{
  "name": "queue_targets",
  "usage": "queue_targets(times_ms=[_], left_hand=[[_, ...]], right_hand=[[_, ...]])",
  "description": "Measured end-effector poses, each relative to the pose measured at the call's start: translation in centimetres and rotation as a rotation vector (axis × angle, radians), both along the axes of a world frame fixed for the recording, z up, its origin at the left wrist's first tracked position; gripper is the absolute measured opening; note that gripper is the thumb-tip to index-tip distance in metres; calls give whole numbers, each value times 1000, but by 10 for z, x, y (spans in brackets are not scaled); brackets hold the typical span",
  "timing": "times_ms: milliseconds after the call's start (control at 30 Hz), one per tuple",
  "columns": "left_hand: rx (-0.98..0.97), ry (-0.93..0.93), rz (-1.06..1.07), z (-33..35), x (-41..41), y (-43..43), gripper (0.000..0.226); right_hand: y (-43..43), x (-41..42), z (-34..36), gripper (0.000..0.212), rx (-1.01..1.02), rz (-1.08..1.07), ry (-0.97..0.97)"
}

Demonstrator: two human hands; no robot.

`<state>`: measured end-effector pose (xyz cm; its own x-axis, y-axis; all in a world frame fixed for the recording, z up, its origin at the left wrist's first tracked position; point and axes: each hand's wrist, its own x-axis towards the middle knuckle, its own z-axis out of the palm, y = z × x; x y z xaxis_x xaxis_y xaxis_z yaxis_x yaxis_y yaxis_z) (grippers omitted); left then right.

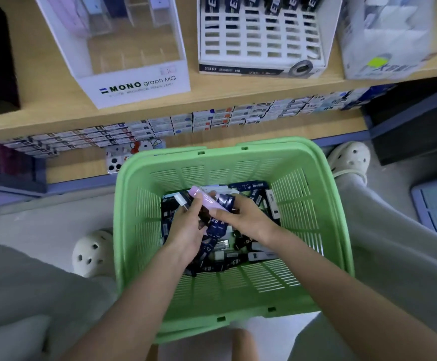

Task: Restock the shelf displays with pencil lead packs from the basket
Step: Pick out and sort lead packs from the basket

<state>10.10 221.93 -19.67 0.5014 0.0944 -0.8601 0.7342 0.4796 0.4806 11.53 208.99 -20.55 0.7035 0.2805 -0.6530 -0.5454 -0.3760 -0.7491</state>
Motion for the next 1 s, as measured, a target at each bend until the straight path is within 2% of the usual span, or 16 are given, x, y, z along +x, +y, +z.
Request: queue_targets(times_ms=[133, 267, 367, 500, 567, 667, 733, 833, 1000], left_hand=[[-38, -111, 22, 27, 0, -3, 30], [-89, -152, 177, 48, 2, -6, 21], [-151, -194, 225, 67, 0, -9, 14], [-77, -204, 272, 88, 6, -1, 11], [14, -213, 208, 99, 8, 7, 13], [65, -243, -16, 116, 7, 16, 8], [40, -283, -179, 129, 3, 20, 7], [25, -348, -376, 149, -1, 21, 16], [142, -430, -510, 171, -1, 22, 19]], right_hand=[[1, -8, 27, 38, 110, -69, 36], [-2, -17, 47, 44, 172, -82, 28], [-3, -24, 65, 34, 190, -67, -1], [-8, -33, 87, 26, 239, -84, -3], [-13, -34, 98, 17, 193, -87, -30], [-16, -31, 117, 12, 134, -97, -106], [-14, -27, 133, 16, 97, -94, -159], [-7, -22, 155, 24, 64, -44, -238], [7, -16, 181, 20, -59, 54, -389]])
